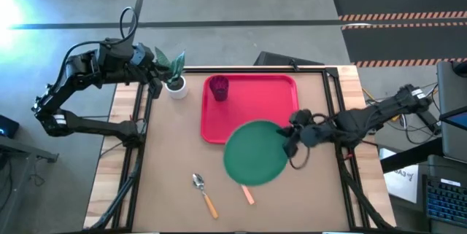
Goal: Pick and place plate/cup/fork/spoon on tray
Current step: Put the green plate on the red tray
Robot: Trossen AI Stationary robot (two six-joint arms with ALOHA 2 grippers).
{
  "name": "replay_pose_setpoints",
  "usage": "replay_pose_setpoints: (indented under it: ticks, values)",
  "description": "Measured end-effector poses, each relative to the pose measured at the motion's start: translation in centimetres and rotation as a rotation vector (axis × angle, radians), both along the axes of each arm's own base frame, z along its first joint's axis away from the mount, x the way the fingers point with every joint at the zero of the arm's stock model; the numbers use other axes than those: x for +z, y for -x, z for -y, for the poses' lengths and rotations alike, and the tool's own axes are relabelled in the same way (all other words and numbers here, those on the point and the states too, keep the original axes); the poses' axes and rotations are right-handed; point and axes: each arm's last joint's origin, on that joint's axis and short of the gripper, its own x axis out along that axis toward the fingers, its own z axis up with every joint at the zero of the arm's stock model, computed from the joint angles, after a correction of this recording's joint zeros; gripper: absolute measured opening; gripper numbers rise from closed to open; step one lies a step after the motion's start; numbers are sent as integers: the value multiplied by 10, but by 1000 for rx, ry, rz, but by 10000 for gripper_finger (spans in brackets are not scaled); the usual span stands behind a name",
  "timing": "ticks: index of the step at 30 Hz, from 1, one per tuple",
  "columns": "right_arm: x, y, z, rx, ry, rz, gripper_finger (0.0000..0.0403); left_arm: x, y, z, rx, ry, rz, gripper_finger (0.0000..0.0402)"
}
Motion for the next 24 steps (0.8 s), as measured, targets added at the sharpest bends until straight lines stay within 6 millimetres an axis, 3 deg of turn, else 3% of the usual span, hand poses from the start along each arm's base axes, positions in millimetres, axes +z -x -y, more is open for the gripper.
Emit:
replay_pose_setpoints:
  ticks: [6, 16, 20, 24]
  values:
    - [10, -26, 47, -36, 112, -96, 7, 0, 0, 0, -1, -1, 1, 80]
    - [30, -30, 125, -227, 188, -215, 8, 0, 0, 0, -5, -7, -3, 80]
    - [23, -27, 145, -295, 176, -252, 8, 0, 0, 0, -5, -7, -4, 80]
    - [-2, -19, 159, -373, 131, -334, 8, 0, 0, 0, -5, -7, -4, 80]
